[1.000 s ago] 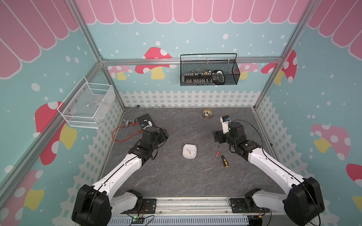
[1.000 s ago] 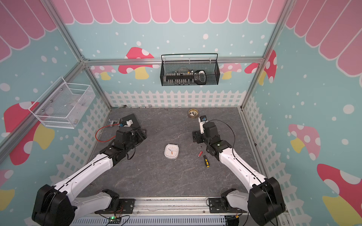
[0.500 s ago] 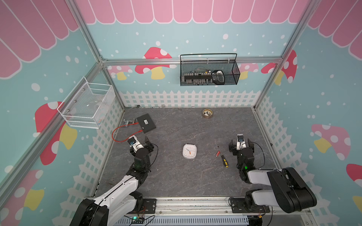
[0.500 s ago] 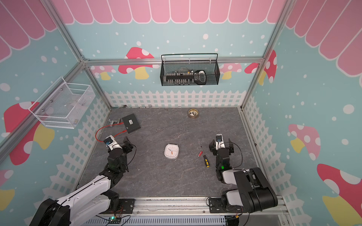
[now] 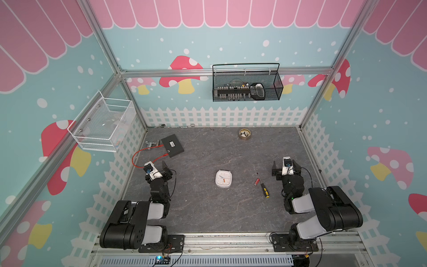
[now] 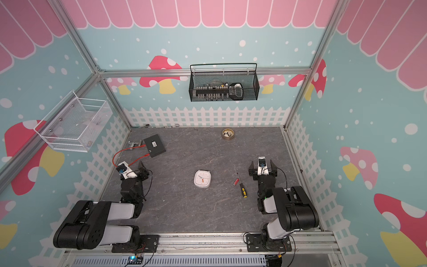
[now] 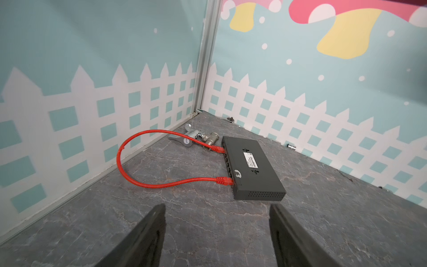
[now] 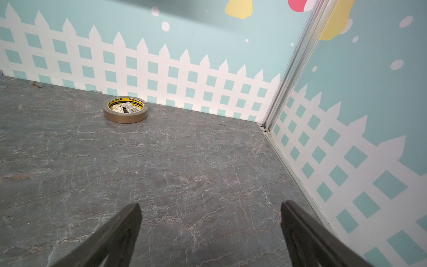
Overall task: Remove the battery from the alarm
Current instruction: Reset both arms
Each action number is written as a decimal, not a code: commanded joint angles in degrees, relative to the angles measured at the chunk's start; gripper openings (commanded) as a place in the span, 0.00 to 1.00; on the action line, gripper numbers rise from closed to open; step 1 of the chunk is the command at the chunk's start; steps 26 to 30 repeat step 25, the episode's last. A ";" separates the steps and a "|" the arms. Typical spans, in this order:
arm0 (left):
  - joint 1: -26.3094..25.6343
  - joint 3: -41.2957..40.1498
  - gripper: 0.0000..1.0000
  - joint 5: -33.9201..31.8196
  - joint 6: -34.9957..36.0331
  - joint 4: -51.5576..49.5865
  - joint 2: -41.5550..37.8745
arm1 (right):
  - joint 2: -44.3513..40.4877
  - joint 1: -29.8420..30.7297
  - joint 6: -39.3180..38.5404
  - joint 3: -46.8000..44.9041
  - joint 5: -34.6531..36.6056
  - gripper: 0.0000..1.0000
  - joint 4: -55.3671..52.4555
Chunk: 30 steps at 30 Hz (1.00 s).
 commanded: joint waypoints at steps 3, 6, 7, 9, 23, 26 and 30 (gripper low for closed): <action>-2.94 1.81 0.99 9.42 8.37 13.30 8.04 | 0.26 -0.41 0.64 0.30 -1.40 0.99 1.65; -5.65 3.65 0.99 6.91 9.60 8.12 7.27 | 0.29 -0.47 0.74 0.52 -1.74 0.99 1.09; -5.25 2.72 0.99 5.94 10.61 15.30 9.87 | -0.07 -0.46 0.92 0.58 -1.66 0.99 0.49; -5.56 4.48 0.99 6.05 8.85 5.57 6.75 | 0.15 -0.52 0.78 0.48 -1.70 0.99 0.98; -5.78 3.79 0.99 5.36 9.88 9.56 8.32 | 0.07 -0.50 0.83 0.52 -1.64 0.99 0.97; -5.78 3.94 0.99 5.50 9.64 8.76 7.85 | 0.12 -0.47 0.78 0.43 -1.48 0.99 1.20; -5.78 3.94 0.99 5.50 9.64 8.76 7.85 | 0.12 -0.47 0.78 0.43 -1.48 0.99 1.20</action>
